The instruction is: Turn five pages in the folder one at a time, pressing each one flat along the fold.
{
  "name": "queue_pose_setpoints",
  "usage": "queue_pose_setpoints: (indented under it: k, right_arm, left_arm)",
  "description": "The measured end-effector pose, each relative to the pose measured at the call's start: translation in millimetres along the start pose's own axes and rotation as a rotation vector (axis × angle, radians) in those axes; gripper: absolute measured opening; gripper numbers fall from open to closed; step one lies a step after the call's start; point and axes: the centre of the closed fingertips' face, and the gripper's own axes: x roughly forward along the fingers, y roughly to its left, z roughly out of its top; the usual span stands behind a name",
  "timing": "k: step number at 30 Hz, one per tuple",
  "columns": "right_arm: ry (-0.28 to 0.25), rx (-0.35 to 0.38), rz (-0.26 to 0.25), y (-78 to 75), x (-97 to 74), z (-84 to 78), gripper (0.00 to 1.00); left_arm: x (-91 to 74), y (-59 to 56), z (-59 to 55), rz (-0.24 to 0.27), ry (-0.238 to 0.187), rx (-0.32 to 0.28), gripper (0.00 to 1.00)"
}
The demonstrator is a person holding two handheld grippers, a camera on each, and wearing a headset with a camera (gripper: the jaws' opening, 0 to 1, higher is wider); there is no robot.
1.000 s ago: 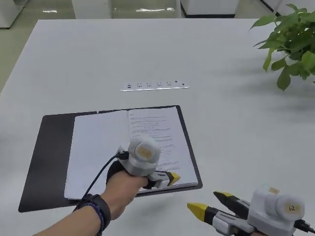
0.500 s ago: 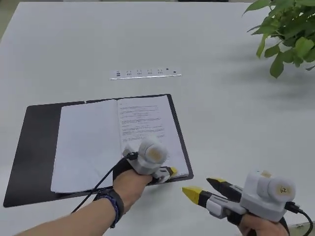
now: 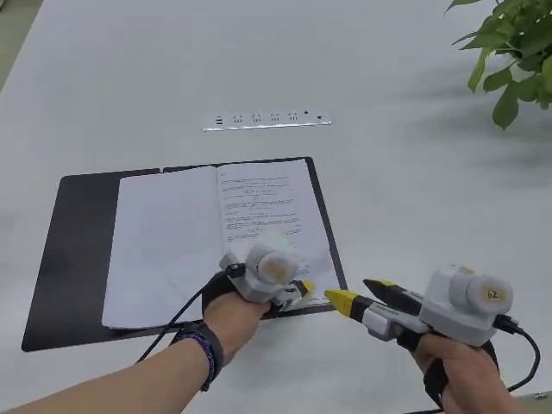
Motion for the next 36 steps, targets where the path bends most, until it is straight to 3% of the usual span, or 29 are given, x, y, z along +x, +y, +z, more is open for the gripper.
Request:
queue_pose_setpoints:
  k: [7, 14, 18, 22, 27, 31, 36]
  right_arm:
    - [-0.039, 0.015, 0.024, -9.6, 37.4, 29.3, 0.51]
    - [-0.053, 0.077, 0.060, -12.2, 65.5, 40.1, 0.48]
    - [-0.049, 0.132, 0.072, -15.3, 77.0, 39.6, 0.45]
    - [-0.052, 0.153, 0.082, -14.5, 77.3, 39.2, 0.42]
    - [-0.061, 0.171, 0.084, -15.2, 74.2, 36.7, 0.35]
    - [-0.063, 0.196, 0.072, -15.5, 68.7, 28.6, 0.29]
    - [-0.076, 0.215, 0.076, -13.0, 63.2, 23.7, 0.23]
  left_arm:
    - [0.2, 5.0, 0.3, 0.005, -0.006, -0.018, 0.35]
    - [-0.2, 6.4, 0.3, 0.005, -0.019, -0.033, 0.33]
    - [-2.3, 12.2, 0.0, 0.015, -0.026, -0.074, 0.29]
    - [-3.5, 10.7, -0.7, 0.008, -0.031, -0.092, 0.30]
    - [-8.7, 1.2, -2.1, -0.021, -0.029, -0.135, 0.40]
    - [-17.6, -1.8, -1.1, -0.035, -0.067, -0.313, 0.46]
    - [-27.6, -6.3, -9.5, -0.038, -0.036, -0.270, 0.52]
